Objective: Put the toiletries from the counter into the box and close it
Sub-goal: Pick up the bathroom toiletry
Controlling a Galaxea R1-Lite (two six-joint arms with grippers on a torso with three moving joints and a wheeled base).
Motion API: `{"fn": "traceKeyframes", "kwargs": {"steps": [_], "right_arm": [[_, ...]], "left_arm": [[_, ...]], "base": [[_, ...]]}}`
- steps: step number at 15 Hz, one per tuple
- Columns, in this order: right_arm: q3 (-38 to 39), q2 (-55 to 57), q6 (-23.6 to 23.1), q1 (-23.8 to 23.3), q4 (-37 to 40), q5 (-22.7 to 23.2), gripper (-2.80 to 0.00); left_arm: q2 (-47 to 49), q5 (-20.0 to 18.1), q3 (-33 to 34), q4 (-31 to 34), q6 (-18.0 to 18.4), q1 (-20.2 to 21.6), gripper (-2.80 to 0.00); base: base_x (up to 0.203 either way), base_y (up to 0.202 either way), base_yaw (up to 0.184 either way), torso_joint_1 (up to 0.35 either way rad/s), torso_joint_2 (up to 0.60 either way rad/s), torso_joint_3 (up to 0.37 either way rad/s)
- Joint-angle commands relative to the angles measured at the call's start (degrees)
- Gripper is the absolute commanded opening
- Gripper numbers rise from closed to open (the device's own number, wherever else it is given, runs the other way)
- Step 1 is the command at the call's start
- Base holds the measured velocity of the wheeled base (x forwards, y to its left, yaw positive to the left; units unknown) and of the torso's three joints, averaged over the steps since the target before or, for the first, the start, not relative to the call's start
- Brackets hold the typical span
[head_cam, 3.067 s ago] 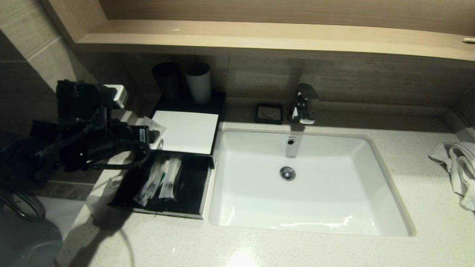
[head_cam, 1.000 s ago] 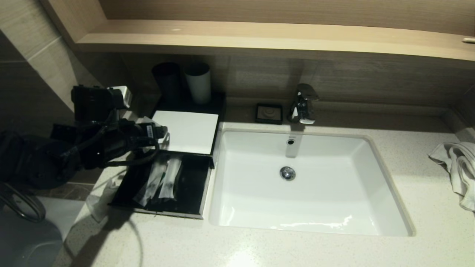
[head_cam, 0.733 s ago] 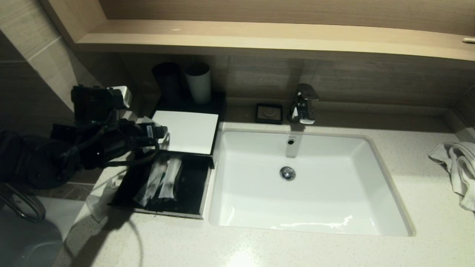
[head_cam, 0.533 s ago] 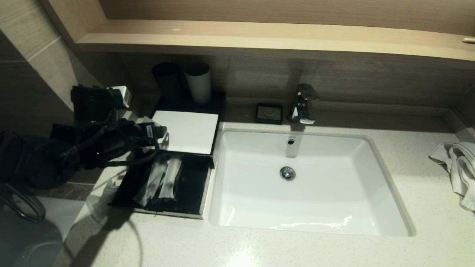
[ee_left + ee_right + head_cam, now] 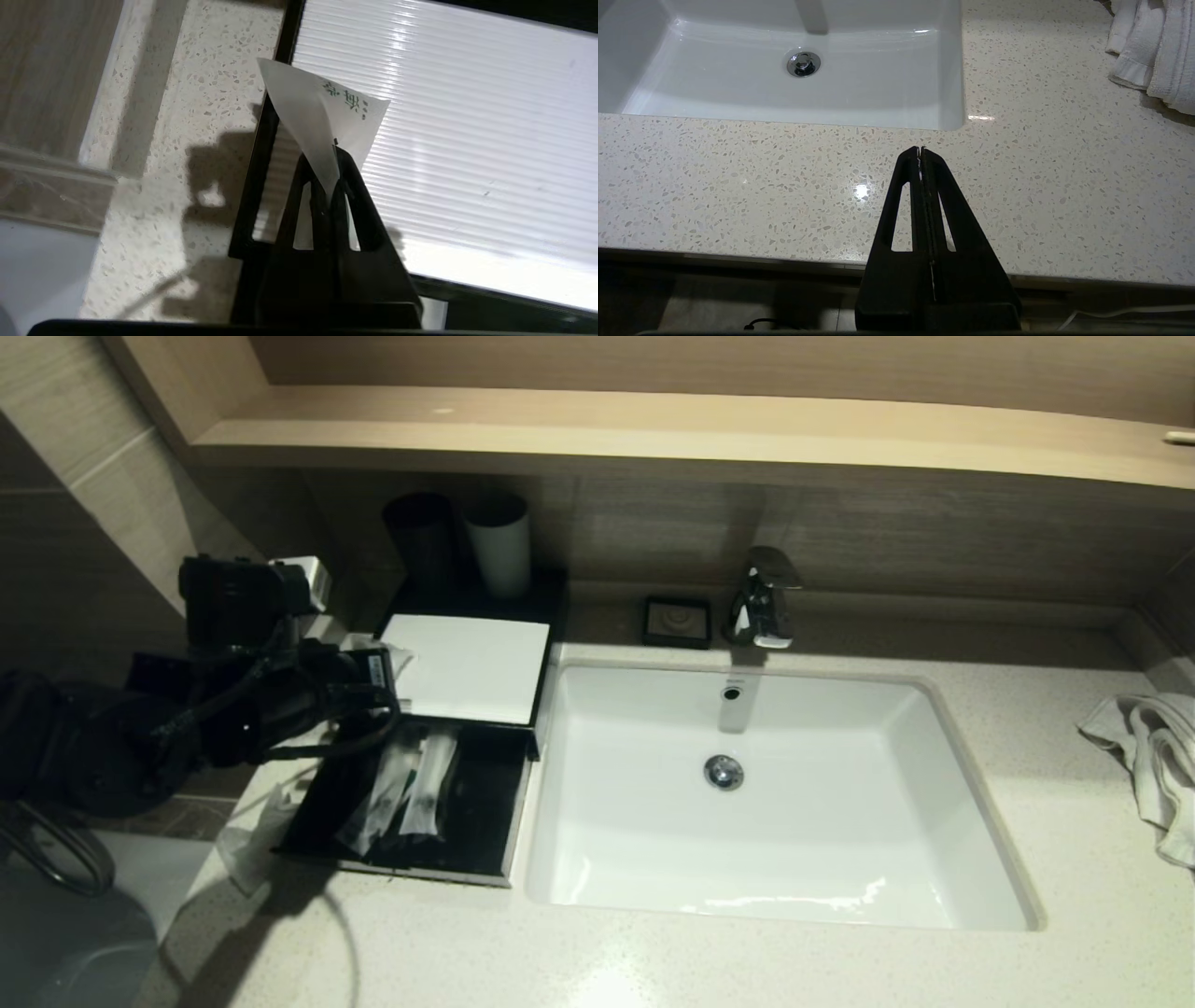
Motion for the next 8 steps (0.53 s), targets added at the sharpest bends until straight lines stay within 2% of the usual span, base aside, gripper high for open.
{"fn": "traceKeyframes", "kwargs": {"steps": [1,8], "right_arm": [[0.0,0.0,0.0,0.0,0.0,0.0,-2.80],[0.0,0.0,0.0,0.0,0.0,0.0,-2.80]], "left_arm": [[-0.2,0.2,0.1,0.1,-0.1,0.0,-2.80],[-1.6,0.1,-0.4,-0.1,0.0,-0.1,-2.80]], "base": [[0.000,0.000,0.000,0.000,0.00,0.000],[0.000,0.000,0.000,0.000,0.00,0.000]]}}
